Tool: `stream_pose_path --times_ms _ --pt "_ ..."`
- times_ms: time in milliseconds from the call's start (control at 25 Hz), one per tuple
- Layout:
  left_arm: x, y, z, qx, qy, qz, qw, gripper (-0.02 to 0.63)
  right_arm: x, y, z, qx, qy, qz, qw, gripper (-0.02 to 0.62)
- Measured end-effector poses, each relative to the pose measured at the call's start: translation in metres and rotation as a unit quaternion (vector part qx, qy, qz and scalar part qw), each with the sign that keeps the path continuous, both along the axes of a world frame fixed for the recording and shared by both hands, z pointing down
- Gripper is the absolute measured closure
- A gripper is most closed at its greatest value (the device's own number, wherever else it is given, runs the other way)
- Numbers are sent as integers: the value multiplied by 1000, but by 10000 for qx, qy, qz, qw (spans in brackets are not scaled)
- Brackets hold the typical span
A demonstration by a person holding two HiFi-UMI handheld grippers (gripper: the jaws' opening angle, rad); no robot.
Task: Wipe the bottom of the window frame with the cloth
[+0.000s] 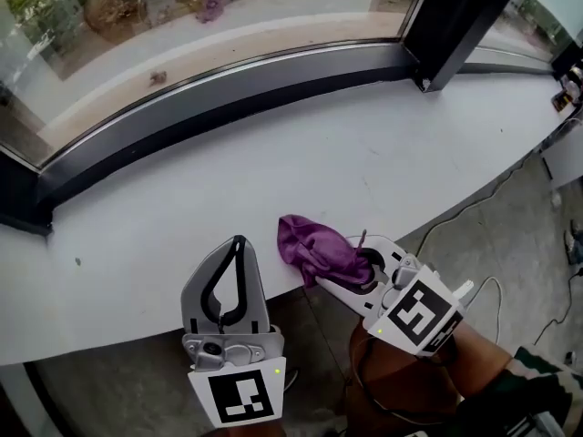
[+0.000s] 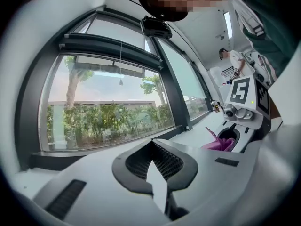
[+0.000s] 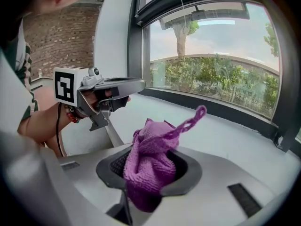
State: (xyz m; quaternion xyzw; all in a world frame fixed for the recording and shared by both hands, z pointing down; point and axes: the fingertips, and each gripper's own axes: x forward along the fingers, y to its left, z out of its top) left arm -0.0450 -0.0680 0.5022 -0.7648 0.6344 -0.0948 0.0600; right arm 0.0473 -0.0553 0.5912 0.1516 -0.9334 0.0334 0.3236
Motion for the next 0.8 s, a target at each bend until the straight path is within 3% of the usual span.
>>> stream_pose_path --times_ms 200,800 --pt "-41 18 -6 3 61 -419 9991 603 -20 7 -2 177 90 -184 9996 449" --pt "-78 52 -4 -121 -42 -787 9968 603 -61 30 -3 168 207 -640 9976 449"
